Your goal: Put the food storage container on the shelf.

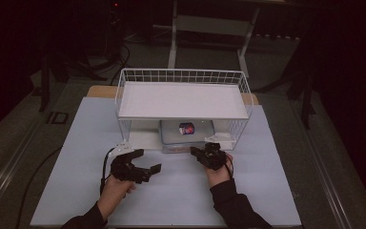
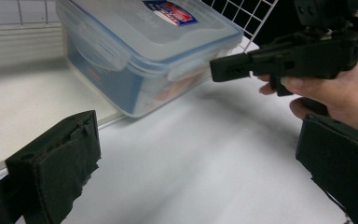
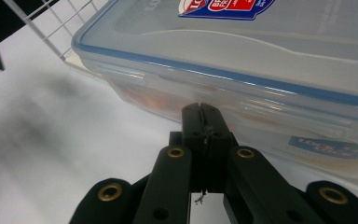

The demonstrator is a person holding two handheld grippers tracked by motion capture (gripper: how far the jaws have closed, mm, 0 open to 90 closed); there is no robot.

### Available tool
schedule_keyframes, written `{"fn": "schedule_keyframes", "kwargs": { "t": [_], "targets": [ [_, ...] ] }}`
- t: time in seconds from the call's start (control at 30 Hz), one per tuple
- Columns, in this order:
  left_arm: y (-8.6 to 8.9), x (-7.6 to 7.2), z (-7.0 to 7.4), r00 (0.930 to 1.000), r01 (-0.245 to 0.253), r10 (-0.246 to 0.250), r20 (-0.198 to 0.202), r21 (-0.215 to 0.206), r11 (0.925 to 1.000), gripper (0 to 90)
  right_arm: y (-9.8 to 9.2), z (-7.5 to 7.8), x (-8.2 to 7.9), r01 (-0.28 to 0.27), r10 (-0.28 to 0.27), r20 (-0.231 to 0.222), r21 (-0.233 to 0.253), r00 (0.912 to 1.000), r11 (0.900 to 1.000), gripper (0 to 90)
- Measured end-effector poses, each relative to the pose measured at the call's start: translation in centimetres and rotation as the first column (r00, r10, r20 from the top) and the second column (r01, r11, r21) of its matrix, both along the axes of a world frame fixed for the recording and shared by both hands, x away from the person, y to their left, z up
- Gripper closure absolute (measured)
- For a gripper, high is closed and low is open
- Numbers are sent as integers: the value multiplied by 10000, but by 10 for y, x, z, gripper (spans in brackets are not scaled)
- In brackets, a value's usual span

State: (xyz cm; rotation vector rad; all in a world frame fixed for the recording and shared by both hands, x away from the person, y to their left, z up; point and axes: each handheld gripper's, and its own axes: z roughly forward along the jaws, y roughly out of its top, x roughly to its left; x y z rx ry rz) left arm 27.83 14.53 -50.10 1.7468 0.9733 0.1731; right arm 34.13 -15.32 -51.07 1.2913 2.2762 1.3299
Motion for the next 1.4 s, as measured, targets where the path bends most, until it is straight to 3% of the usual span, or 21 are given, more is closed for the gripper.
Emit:
{"fn": "schedule_keyframes", "kwargs": {
  "t": [0.57, 0.9, 1.1, 1.2, 1.27, 1.3, 1.37, 1.4],
  "targets": [
    [0, -2, 0, 9998, 64, -68, 200, 195, 9998, 0, 15, 1, 29, 445, -447, 67, 170, 9990, 9989, 898],
    [-1, -3, 0, 9995, 109, -118, 280, 323, 9994, 0, 24, 2, 31, 337, -340, 84, 312, 9994, 9989, 887],
    [-2, -5, 3, 9992, 105, -118, 385, 337, 9994, 0, 23, 6, 23, 37, -42, 151, 309, 9999, 9995, 723],
    [-2, -6, 4, 9988, 61, -77, 475, 348, 9994, 0, 20, 8, 18, 35, -41, 131, 474, 9999, 9989, 559],
    [-2, -7, 5, 9987, 80, -97, 491, 354, 9993, 0, 18, 8, 17, 32, -38, 108, 570, 9999, 9984, 528],
    [-3, -8, 6, 9985, 120, -141, 520, 397, 9991, 0, 16, 9, 12, -73, 58, 223, 706, 9997, 9975, 416],
    [-3, -9, 7, 9983, 178, -201, 551, 412, 9990, 0, 16, 10, 10, -66, 47, 260, 722, 9997, 9974, 395],
    [-4, -9, 8, 9982, 202, -224, 548, 413, 9989, 0, 13, 12, 6, -145, 113, 376, 843, 9992, 9963, 317]
  ]
}}
